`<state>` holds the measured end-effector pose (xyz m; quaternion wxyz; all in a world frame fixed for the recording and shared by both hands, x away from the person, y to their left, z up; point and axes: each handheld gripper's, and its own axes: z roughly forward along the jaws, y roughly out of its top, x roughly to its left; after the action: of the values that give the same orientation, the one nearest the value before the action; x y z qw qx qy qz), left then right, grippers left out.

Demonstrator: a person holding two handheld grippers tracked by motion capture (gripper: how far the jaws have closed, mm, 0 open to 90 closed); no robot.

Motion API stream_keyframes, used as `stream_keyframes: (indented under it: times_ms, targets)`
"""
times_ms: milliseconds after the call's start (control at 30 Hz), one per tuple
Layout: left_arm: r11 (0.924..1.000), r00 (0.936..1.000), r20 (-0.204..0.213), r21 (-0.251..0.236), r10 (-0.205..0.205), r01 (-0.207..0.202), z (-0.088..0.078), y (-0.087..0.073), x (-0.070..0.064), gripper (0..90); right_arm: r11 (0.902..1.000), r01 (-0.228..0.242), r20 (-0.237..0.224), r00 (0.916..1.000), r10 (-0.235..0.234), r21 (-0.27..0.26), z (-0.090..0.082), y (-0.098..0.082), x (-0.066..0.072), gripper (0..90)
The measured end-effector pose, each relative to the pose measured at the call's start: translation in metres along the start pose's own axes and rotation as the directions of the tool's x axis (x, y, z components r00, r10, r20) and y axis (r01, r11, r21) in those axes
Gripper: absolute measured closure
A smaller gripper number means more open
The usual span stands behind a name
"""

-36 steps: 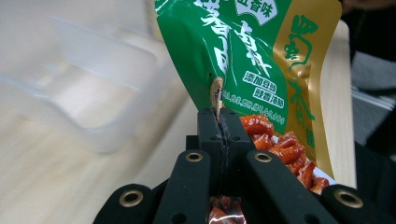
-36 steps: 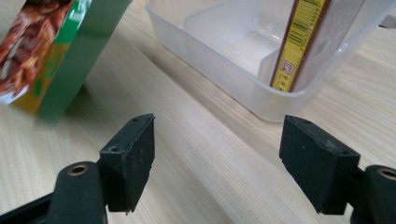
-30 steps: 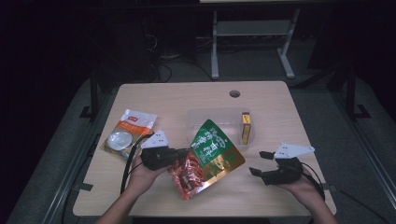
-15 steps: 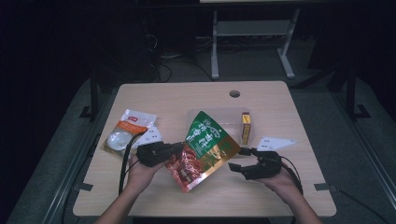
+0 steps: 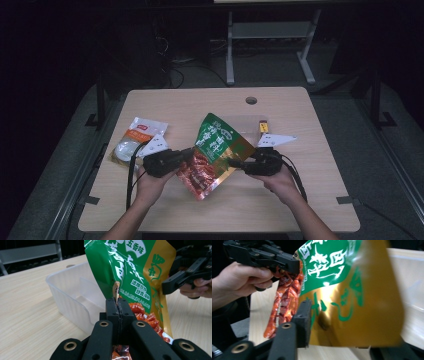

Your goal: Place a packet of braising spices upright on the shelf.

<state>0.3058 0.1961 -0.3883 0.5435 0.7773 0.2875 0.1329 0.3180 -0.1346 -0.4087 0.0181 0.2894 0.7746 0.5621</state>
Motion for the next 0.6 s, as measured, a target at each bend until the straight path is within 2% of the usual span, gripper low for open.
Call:
stream_keyframes:
  times_ms: [133,233,333,433,600]
  targets:
    - [1.0000,1.0000,-0.001,-0.004,0.007,-0.007,-0.001,0.001,0.000,89.6,0.9996,-0.018,-0.029,0.9994,0.019,0.022,0.008,-0.002,0.001,66.3]
    - [0.9999,0.9999,0.010,-0.012,-0.010,0.010,0.000,-0.002,0.000,89.6,0.9994,-0.032,-0.051,0.9982,0.032,0.012,0.006,-0.002,-0.001,76.1]
    - [0.9999,0.9999,0.014,-0.011,-0.002,0.002,0.001,-0.002,-0.001,89.6,0.9993,-0.036,-0.066,0.9972,0.036,0.004,0.003,-0.002,-0.001,84.7]
    - [1.0000,0.9998,0.019,-0.006,0.002,-0.002,0.004,-0.004,-0.003,89.4,0.9998,-0.015,-0.060,0.9981,0.016,0.009,0.001,-0.001,-0.001,89.3]
    - [1.0000,0.9993,0.036,0.008,0.003,-0.004,0.005,-0.006,-0.004,89.3,0.9995,0.019,-0.069,0.9975,-0.017,0.025,-0.004,0.002,0.000,89.9]
